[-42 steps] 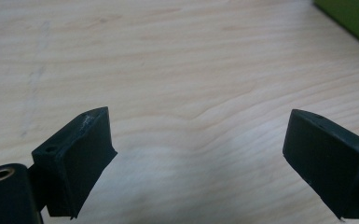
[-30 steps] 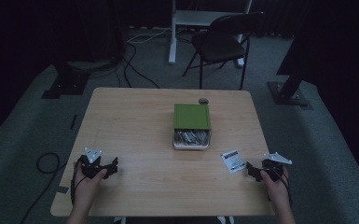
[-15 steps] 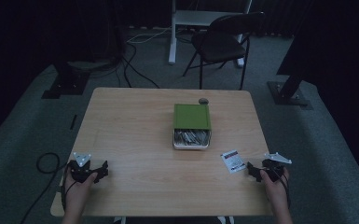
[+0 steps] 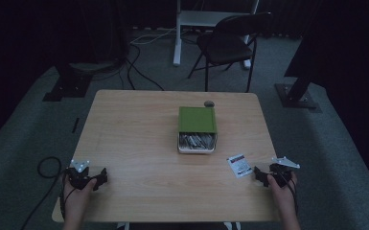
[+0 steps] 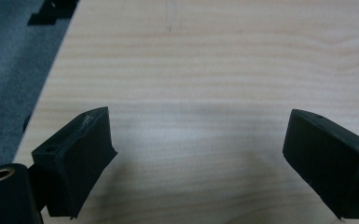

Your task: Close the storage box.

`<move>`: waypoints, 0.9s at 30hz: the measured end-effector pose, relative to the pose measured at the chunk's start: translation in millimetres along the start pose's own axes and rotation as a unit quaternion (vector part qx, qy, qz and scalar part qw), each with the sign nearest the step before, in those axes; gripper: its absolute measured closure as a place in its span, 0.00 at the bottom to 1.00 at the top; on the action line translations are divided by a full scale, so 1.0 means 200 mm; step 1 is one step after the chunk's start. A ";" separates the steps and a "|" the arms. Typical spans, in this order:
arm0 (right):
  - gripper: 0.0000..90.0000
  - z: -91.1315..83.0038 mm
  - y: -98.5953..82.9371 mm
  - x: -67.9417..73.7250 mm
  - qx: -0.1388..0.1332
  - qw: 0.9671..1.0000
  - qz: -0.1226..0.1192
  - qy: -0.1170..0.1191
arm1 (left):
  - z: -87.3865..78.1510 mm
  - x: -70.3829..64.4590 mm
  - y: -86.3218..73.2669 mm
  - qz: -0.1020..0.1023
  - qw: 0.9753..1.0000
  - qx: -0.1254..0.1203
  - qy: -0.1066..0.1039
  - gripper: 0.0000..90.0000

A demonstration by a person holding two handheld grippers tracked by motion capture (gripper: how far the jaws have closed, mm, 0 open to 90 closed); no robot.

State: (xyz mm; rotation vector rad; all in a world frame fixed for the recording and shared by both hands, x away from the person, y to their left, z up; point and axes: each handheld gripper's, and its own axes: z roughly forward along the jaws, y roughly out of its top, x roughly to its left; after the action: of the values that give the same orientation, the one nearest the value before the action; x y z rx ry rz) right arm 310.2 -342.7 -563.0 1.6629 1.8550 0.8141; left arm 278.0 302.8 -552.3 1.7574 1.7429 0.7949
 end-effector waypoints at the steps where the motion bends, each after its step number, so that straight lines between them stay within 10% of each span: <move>1: 0.14 0.00 0.00 0.00 0.000 1.000 0.000 0.000 | 0.01 0.00 0.00 0.000 1.000 0.001 0.002 0.10; 27: 0.14 0.00 0.00 0.00 0.000 1.000 0.000 0.000 | 0.03 0.02 0.00 -0.015 1.000 0.019 -0.006 0.09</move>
State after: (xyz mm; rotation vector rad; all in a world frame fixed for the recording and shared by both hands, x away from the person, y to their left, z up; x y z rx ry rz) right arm 310.2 -342.8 -563.1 1.6627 1.8544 0.8146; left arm 281.4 306.1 -556.7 1.7539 1.7822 0.7419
